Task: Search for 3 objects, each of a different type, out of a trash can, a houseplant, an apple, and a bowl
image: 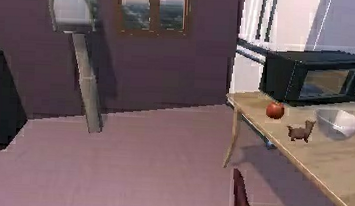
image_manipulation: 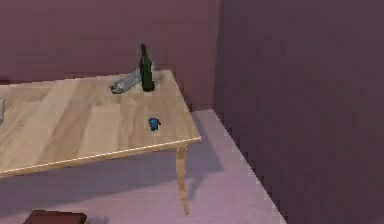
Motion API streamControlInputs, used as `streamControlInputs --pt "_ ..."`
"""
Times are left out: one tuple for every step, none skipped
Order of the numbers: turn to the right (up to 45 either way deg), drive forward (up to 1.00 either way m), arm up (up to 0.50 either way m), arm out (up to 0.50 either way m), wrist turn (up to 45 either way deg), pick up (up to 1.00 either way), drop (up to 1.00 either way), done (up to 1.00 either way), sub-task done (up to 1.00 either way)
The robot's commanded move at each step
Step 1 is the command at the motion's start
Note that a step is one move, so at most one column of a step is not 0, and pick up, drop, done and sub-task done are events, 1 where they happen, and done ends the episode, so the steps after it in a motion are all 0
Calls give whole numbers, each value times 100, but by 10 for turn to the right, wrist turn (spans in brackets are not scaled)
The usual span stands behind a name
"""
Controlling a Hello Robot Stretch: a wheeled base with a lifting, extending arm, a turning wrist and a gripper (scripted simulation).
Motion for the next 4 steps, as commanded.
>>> streamControlInputs --pt "-450 0 0 0 0 0 0 0 0" --pt "-300 0 0 0 0 0 0 0 0" --pt "-30 0 0 0 0 0 0 0 0" --pt "0 30 0 0 0 0 0 0 0"
